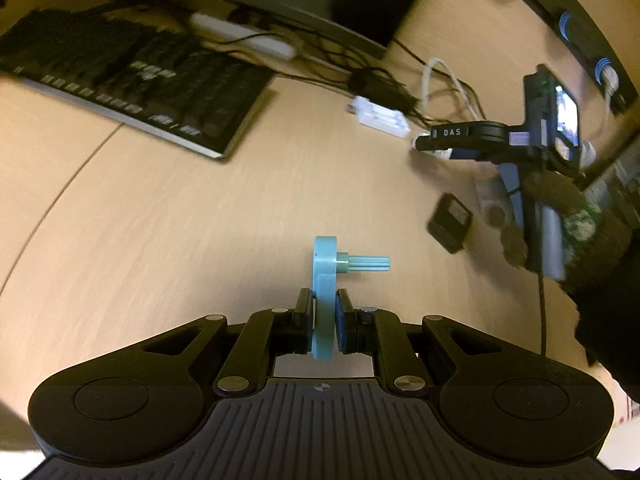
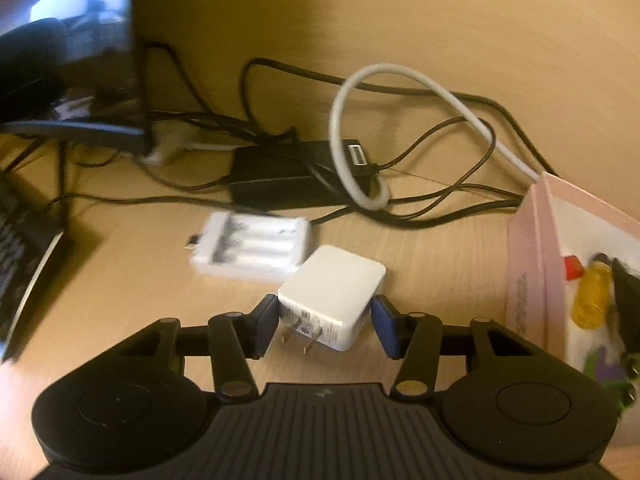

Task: Organize rigid objects
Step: 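Grasp the white power adapter with the right gripper while the left gripper holds the teal spool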

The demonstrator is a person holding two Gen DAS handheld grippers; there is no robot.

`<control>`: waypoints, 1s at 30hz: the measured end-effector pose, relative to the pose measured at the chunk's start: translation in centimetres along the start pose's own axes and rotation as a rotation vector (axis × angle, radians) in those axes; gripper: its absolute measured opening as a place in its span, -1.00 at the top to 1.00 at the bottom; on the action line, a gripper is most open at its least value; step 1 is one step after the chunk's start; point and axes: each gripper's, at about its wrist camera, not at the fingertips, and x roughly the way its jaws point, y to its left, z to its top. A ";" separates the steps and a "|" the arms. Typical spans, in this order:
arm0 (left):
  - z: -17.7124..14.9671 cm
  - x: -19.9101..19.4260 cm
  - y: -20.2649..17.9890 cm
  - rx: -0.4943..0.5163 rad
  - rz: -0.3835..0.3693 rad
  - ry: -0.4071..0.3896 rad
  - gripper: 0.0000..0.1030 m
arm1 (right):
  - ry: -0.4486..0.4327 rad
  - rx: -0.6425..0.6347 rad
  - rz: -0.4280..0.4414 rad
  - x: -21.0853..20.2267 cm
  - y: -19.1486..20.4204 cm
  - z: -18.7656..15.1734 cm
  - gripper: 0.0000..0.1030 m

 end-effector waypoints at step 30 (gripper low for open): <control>0.5 3.0 -11.7 0.208 -0.078 0.037 0.74 | -0.076 -0.160 -0.027 -14.8 -4.5 -13.2 0.63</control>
